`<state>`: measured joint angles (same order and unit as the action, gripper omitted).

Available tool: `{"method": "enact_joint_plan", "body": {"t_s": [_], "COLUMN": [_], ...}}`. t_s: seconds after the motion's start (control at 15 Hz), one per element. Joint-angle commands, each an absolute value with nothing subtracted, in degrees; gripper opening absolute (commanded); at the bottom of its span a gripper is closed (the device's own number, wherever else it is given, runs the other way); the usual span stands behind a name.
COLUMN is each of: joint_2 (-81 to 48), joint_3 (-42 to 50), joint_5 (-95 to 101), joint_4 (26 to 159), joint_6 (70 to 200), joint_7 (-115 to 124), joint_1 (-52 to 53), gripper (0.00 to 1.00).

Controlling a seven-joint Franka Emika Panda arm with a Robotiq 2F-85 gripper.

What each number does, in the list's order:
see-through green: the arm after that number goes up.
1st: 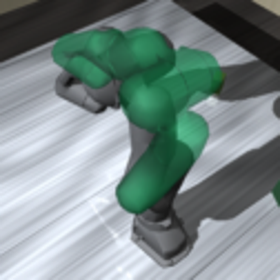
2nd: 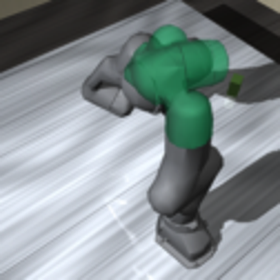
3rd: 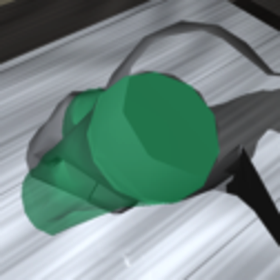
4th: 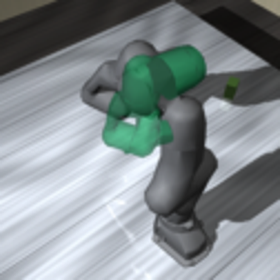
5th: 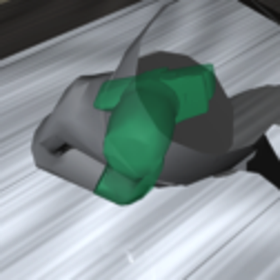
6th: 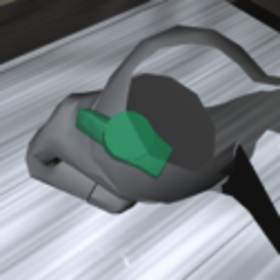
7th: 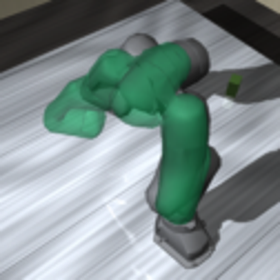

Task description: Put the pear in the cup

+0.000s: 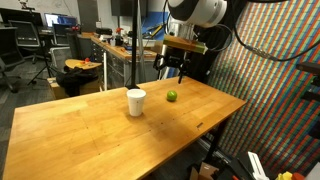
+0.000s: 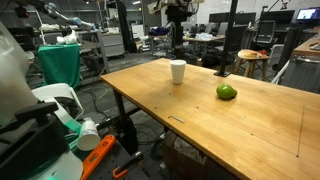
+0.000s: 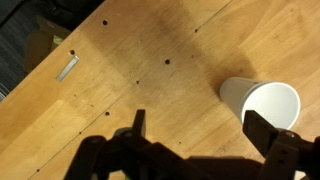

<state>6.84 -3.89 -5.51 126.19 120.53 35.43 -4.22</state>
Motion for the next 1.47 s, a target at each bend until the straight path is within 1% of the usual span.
{"method": "enact_joint_plan", "body": {"t_s": [0.0, 0.53, 1.07, 1.4], "joint_2": [3.1, -4.4, -13.1, -17.9], "joint_3": [-1.8, 1.0, 5.1, 7.4], "joint_5": [-5.2, -5.2, -5.3, -5.2], "joint_4": [123.2, 119.4, 110.3, 103.0], "joint_6": [119.4, 120.2, 124.6, 124.7], "joint_7": [38.0, 37.5, 35.9, 34.7], "joint_1": [-4.0, -3.5, -4.6, -5.2], "gripper": [1.0, 1.0, 1.0, 1.0]}}
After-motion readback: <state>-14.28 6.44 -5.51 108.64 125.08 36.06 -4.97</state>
